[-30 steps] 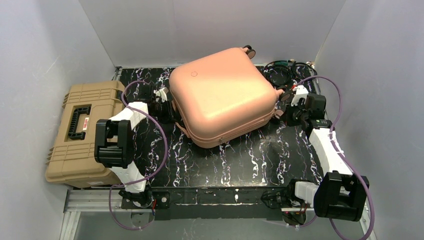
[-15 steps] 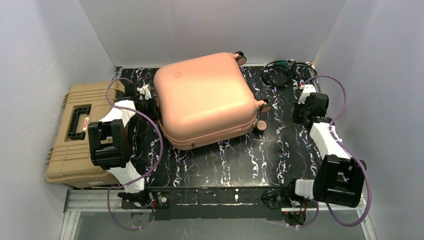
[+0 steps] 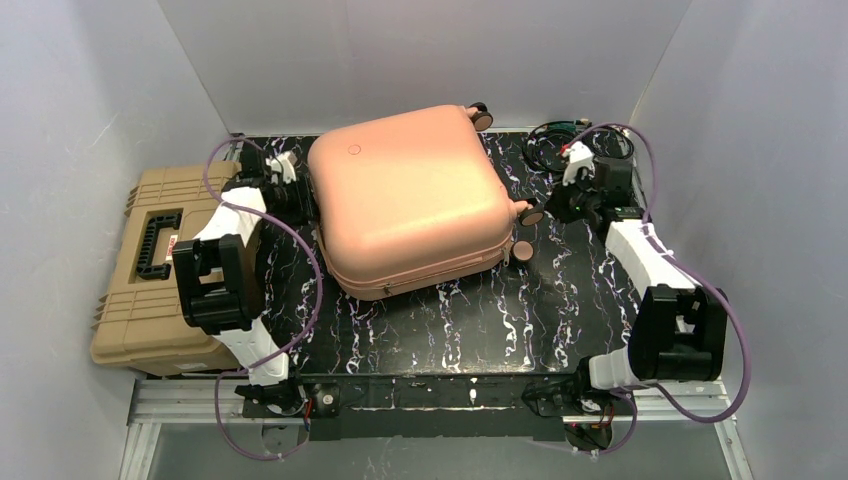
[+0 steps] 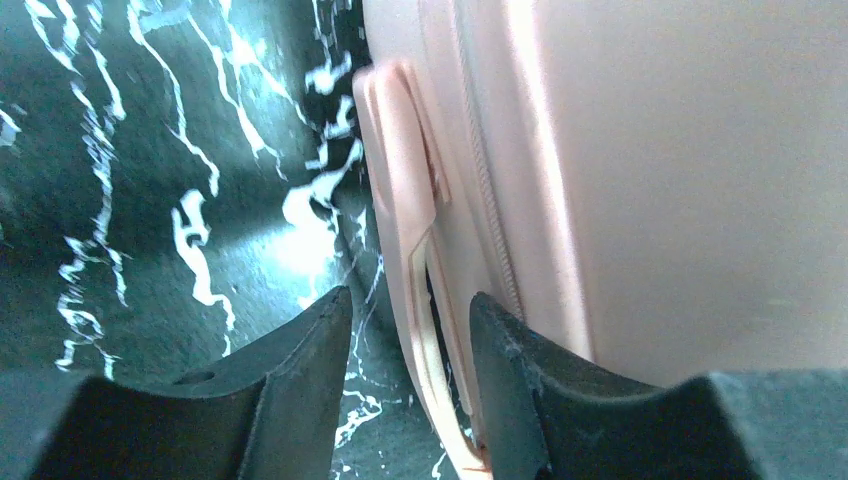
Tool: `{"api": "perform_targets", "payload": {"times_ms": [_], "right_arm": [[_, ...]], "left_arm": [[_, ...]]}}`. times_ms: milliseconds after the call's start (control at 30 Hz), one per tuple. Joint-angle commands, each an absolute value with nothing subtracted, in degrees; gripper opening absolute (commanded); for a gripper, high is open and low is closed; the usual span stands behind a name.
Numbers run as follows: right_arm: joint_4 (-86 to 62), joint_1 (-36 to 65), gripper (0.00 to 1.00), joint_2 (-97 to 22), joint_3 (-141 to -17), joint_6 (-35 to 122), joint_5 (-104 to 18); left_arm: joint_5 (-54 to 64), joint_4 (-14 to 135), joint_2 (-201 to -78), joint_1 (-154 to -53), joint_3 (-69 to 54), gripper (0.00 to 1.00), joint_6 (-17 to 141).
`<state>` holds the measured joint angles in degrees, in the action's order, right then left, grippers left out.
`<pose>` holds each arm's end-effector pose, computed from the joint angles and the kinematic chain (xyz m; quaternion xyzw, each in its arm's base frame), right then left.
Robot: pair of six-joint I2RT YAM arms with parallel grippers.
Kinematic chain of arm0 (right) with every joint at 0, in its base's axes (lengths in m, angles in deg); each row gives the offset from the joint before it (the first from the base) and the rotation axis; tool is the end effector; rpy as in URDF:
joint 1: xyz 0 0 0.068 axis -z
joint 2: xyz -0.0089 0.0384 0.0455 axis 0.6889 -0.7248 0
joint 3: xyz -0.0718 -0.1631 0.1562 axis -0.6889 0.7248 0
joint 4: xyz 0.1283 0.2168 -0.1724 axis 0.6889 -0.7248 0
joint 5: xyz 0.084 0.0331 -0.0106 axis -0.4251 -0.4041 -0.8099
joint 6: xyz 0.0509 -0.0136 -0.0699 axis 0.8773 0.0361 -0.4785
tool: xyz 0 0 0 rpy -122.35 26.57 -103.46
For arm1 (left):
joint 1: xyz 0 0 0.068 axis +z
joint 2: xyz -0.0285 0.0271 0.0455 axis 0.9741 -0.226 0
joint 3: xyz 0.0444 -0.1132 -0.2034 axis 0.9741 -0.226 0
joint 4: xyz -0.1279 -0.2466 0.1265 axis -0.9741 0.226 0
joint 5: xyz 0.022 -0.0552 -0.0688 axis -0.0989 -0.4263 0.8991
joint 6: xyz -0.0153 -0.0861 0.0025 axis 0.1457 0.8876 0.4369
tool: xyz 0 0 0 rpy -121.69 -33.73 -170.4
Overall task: Pack the luggage
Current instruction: Zip the luggage at the center of the board.
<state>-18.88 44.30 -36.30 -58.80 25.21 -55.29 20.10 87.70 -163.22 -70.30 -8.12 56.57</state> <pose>0.3944 0.0213 0.1917 -0.1636 0.8511 0.1005 0.4887 0.4302 0.0190 0.1366 -0.0409 0.9301 -0.1920 0.3105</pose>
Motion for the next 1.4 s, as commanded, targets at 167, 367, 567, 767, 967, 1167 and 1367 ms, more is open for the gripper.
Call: {"api": "perform_targets", "payload": {"times_ms": [167,367,567,767,967,1167,1367], "right_arm": [[-15.72,40.50,0.22,-40.11,-62.19,24.22,-68.22],[-13.47,40.54,0.22,-35.23,-61.19,27.04,-77.00],[-13.29,40.57,0.22,-32.42,-59.88,27.98,-78.42],[-21.07,41.67,0.25,-33.13,-57.27,22.06,-72.56],[-21.24,49.60,0.33,-31.97,-52.38,22.61,-73.82],[-25.46,52.03,0.40,-31.00,-51.04,17.33,-82.58],[-19.52,52.02,0.55,-27.25,-43.44,16.60,-94.36]], "left_arm": [[26.08,87.35,-163.32,-70.88,-0.83,0.48,58.71],[27.35,87.73,-163.79,-72.58,-0.76,0.48,59.31],[29.47,87.56,-164.12,-74.06,-0.35,0.48,60.72],[29.08,87.41,-163.12,-74.31,-0.87,0.48,61.19],[29.67,86.24,-161.29,-74.30,-1.03,0.48,62.95],[29.94,86.47,-160.45,-74.30,0.88,0.49,63.78],[30.19,86.20,-159.41,-74.29,1.22,0.49,64.34]]}}
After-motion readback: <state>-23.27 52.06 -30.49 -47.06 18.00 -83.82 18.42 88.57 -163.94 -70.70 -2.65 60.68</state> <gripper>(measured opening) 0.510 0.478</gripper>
